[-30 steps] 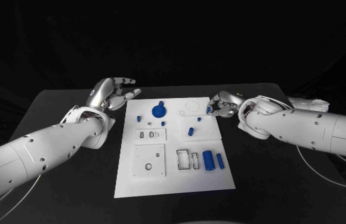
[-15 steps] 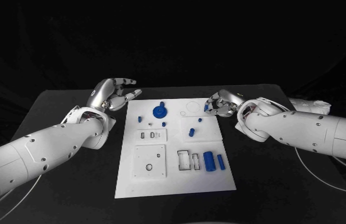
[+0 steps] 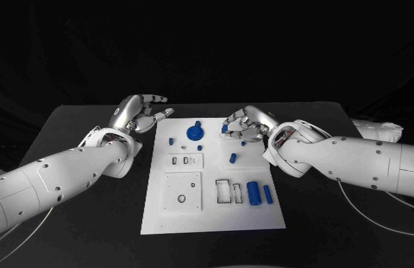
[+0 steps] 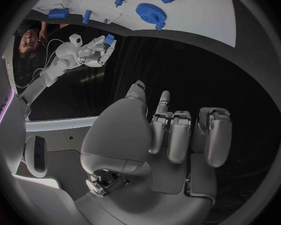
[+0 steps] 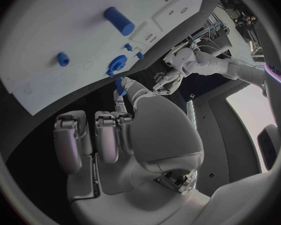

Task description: Assemble the parts on the task board

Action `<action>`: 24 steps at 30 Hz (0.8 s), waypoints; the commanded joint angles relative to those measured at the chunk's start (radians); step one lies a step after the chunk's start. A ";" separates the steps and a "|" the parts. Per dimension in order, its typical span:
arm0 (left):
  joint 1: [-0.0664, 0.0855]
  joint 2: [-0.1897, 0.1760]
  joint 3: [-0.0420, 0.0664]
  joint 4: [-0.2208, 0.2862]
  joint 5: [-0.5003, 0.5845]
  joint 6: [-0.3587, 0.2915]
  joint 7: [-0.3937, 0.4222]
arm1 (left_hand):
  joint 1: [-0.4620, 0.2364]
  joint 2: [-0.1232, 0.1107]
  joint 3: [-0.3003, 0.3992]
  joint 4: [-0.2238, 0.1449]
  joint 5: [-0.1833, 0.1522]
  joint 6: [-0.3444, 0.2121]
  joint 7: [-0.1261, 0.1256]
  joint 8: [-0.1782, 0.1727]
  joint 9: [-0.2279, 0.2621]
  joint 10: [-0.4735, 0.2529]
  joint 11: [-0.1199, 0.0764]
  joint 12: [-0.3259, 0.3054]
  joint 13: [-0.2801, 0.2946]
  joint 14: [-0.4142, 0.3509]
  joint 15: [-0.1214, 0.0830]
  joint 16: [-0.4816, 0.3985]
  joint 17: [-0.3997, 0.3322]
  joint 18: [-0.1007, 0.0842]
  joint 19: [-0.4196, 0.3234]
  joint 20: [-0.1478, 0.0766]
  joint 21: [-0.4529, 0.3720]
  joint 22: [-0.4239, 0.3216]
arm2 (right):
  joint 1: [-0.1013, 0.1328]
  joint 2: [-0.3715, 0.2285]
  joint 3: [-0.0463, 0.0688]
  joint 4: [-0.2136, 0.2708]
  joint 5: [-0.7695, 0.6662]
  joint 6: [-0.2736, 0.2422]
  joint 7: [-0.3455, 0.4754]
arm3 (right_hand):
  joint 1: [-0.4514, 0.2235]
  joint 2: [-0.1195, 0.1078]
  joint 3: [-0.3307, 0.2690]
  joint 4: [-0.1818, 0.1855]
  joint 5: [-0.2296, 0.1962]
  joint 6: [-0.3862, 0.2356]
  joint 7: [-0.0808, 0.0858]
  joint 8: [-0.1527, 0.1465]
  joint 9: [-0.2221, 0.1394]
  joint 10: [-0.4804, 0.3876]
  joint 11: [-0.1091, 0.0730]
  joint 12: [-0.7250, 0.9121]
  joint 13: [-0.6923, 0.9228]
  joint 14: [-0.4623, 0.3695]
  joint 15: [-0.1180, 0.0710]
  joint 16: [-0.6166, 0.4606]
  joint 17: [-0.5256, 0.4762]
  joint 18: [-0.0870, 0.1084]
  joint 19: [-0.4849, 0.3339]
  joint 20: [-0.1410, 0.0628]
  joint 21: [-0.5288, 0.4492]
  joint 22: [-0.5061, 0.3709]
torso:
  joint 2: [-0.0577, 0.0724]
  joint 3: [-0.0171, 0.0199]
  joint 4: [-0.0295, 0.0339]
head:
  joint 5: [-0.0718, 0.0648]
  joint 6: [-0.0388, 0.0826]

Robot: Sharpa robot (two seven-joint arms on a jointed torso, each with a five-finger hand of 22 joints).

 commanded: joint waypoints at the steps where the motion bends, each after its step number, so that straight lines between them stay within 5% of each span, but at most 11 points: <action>1: 0.000 0.000 -0.002 0.001 -0.004 -0.006 0.001 | 0.000 0.007 0.001 -0.002 0.003 -0.001 0.003 -0.003 -0.001 0.106 0.004 0.003 0.263 0.104 0.005 0.002 0.263 -0.015 0.105 0.005 0.002 0.263 | 0.003 0.018 0.001 0.026 -0.007 0.033 -0.029 | 0.001 -0.012 0.000 -0.006 -0.003 0.005 0.002 -0.001 0.000 0.107 0.007 0.003 0.263 0.104 0.008 0.004 0.263 -0.007 0.103 0.006 0.004 0.263 | -0.001 -0.0007 -0.0003 | 0.010 -0.005; 12: -0.002 0.001 -0.009 -0.010 -0.004 -0.005 -0.002 | 0.000 0.007 0.001 -0.002 0.003 -0.002 0.003 -0.003 -0.001 0.106 0.004 0.003 0.263 0.104 0.005 0.002 0.263 -0.015 0.105 0.005 0.002 0.263 | 0.009 0.094 0.004 0.074 -0.059 0.093 -0.157 | -0.004 -0.017 -0.002 -0.007 -0.006 0.007 0.009 -0.006 -0.002 0.107 0.012 0.003 0.263 0.104 0.012 0.004 0.263 -0.007 0.103 0.008 0.004 0.263 | 0.000 -0.0009 -0.0004 | 0.033 -0.014; 24: -0.004 0.004 -0.011 -0.014 -0.004 -0.003 -0.005 | 0.001 0.007 0.000 -0.002 0.003 -0.002 0.003 -0.004 -0.001 0.106 0.004 0.003 0.263 0.104 0.005 0.002 0.263 -0.015 0.105 0.005 0.002 0.263 | 0.007 0.171 0.005 0.079 -0.195 0.142 -0.317 | -0.009 -0.024 -0.003 -0.011 -0.006 0.011 0.017 -0.012 -0.006 0.107 0.020 0.003 0.263 0.104 0.019 0.004 0.263 -0.007 0.103 0.014 0.004 0.263 | 0.001 0.0006 -0.0023 | 0.043 -0.024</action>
